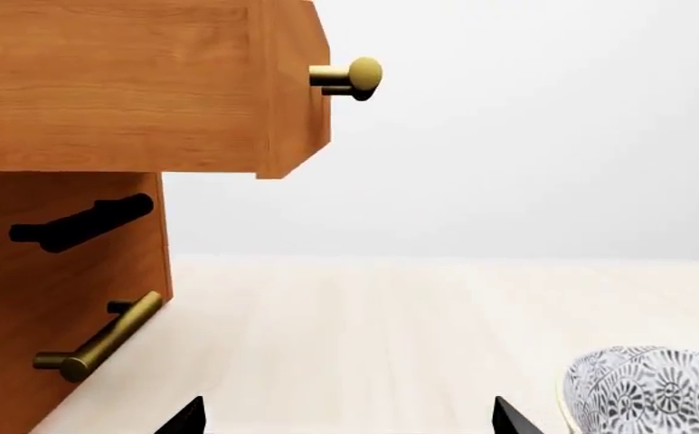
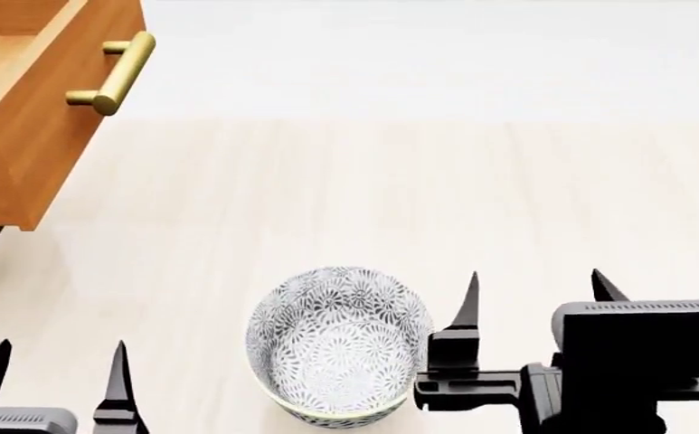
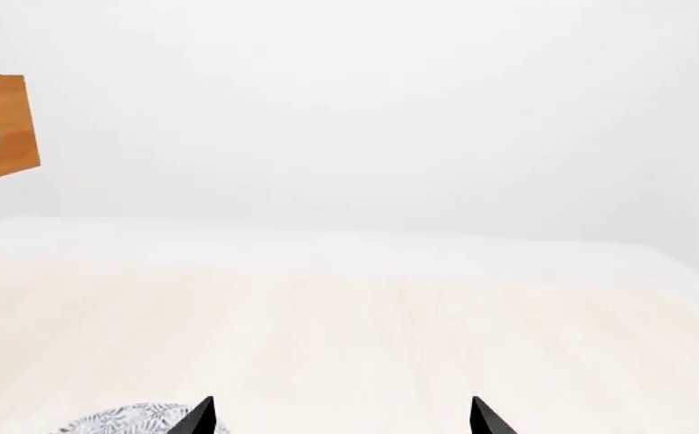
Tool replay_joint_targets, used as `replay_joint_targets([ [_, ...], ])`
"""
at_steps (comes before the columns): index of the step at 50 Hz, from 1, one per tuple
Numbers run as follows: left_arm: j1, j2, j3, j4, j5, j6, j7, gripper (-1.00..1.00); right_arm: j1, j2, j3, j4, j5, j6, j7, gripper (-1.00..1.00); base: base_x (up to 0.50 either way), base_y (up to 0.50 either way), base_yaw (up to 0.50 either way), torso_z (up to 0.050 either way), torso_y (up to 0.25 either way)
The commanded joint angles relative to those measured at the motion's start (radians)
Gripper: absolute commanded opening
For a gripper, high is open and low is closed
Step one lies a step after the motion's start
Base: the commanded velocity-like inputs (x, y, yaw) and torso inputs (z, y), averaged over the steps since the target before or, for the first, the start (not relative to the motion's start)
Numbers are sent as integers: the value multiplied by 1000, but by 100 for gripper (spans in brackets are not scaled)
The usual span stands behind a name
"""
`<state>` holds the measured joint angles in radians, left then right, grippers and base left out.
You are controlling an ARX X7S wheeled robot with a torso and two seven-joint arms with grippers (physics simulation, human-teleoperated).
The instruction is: Put the bowl on the plate.
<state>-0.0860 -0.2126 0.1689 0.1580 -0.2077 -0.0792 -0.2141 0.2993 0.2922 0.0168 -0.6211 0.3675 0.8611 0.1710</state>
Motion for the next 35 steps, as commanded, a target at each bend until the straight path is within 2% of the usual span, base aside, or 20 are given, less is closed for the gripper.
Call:
replay_joint_targets([
  [1,3,-10,-13,-7,-8,4,-13,100,183,33,-50,-25,75,243,-7,100,0,0,0,0,0],
  [26,-4,-23,-22,4,-22,-3,-35,100,656,-8,-132,131,326,659,-158,100,0,0,0,0,0],
  [35,0,-30,-21,22,-27,-14,-43,100,858,22,-156,274,499,704,-128,100,0,0,0,0,0],
])
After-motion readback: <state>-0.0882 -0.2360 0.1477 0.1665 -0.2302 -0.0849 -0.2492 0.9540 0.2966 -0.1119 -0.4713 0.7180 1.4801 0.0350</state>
